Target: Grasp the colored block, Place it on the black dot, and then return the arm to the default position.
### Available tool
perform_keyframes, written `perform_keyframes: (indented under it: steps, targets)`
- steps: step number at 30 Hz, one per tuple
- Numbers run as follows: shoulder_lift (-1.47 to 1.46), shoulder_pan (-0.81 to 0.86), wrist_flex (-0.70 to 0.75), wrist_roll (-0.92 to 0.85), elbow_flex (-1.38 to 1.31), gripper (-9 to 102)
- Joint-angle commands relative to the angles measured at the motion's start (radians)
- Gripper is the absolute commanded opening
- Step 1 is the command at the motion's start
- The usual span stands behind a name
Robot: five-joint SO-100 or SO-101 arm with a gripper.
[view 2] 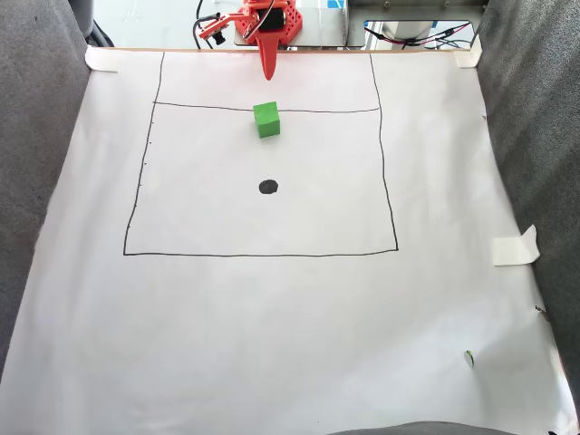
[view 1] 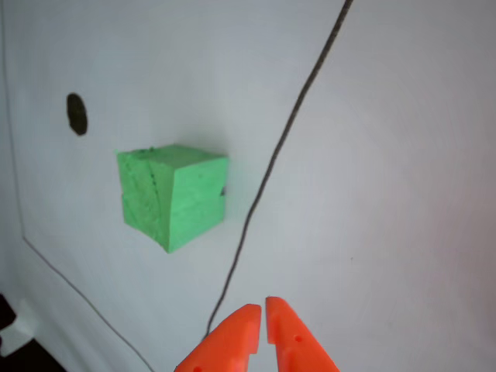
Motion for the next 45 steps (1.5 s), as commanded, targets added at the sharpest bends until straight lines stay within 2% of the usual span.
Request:
perform_keyframes:
  steps: [1,29,37,45]
  targets:
    - [-0.005,-0.005,0.0,-0.003,-0.028,0]
    - [-0.035,-0.023,0.012,-0.006,-0.055,0]
    - [-0.362,0.0,-0.009,0.029,-0.31,0]
    - [-0.762,0.038,-0.195,0.089,-0.529,0]
